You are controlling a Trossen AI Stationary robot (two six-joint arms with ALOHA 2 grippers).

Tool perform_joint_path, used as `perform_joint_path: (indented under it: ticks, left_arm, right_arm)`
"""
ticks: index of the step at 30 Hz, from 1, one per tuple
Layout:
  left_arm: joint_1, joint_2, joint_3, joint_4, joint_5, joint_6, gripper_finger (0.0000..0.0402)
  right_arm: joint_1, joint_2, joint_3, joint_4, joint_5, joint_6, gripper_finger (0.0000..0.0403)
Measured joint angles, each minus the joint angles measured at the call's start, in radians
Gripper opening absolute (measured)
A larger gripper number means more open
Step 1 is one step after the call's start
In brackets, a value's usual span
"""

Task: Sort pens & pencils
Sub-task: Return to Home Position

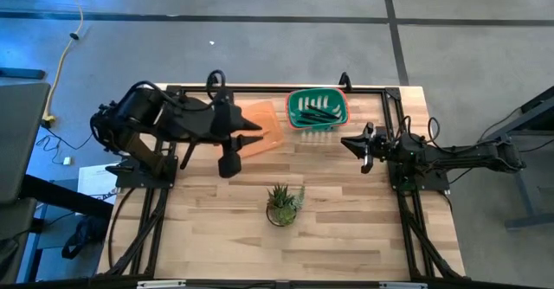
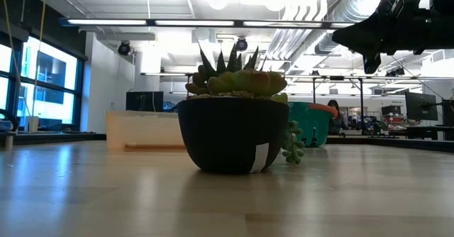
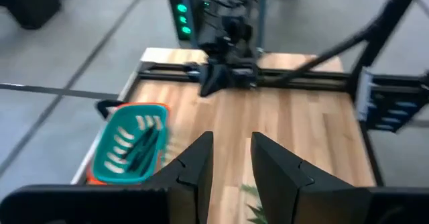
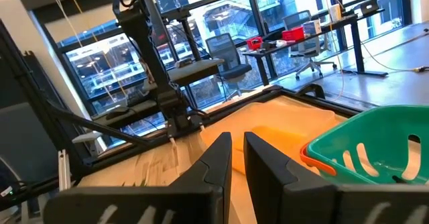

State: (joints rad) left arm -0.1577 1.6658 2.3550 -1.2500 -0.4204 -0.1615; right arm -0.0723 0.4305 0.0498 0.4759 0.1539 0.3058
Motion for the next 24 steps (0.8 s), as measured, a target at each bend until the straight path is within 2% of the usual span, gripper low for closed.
perform_joint_path:
  ticks: [4, 10, 13, 18, 24]
  left_arm:
    - [0.0, -0.016, 0.0, 0.0, -0.07, -0.006, 0.0088]
    - [0.0, -0.037, 0.0, 0.027, -0.064, -0.004, 0.0088]
    - [0.0, -0.04, 0.001, 0.027, -0.061, -0.067, 0.0088]
    - [0.0, -0.03, 0.0, 0.074, 0.026, -0.219, 0.0088]
    - [0.0, -0.013, 0.0, 0.24, 0.183, -0.237, 0.0088]
  right_arm:
    - [0.0, 0.0, 0.0, 0.0, 0.0, 0.0, 0.0032]
    - [0.0, 0.0, 0.0, -0.002, 0.0, 0.0, 0.0032]
    - [0.0, 0.0, 0.0, 0.0, 0.0, 0.004, 0.0032]
    - [0.0, 0.0, 0.0, 0.012, 0.0, 0.007, 0.0032]
    - [0.0, 0.0, 0.0, 0.061, 0.001, 0.017, 0.0032]
